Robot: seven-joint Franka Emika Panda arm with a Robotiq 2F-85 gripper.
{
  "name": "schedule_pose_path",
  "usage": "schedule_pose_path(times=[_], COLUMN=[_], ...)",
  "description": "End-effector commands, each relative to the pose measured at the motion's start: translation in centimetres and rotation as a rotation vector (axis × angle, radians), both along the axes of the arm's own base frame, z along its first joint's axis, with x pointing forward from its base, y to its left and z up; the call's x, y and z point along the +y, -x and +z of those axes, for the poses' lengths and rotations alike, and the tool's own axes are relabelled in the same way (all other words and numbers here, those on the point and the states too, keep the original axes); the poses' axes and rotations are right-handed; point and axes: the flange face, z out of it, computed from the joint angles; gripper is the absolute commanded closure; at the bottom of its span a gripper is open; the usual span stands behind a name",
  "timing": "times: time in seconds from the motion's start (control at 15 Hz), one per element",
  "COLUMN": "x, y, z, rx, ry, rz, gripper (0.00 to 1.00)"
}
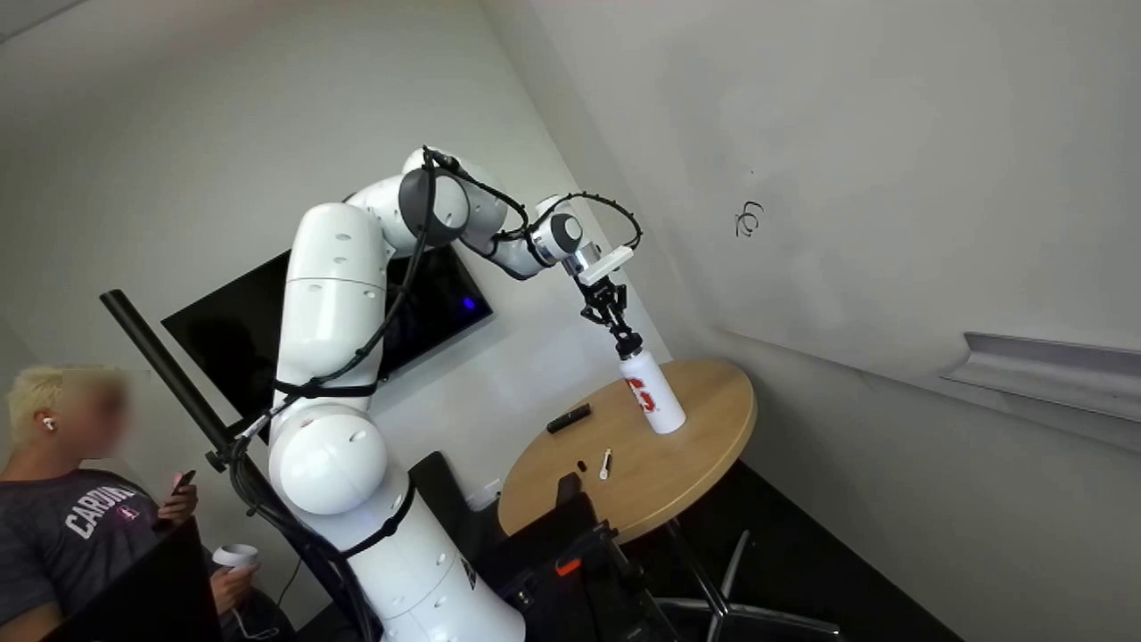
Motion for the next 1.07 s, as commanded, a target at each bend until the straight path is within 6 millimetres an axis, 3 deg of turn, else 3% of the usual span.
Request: schedule_pose_path(times=[0.0, 1.0], x=[0.43, 1.08], y=[-0.38, 0.08], z=[0.48, 1.12], rx=[0.015, 0.051], ry=[0.018, 0.010], rz=[0.016, 0.073], gripper=[0.95, 0.95])
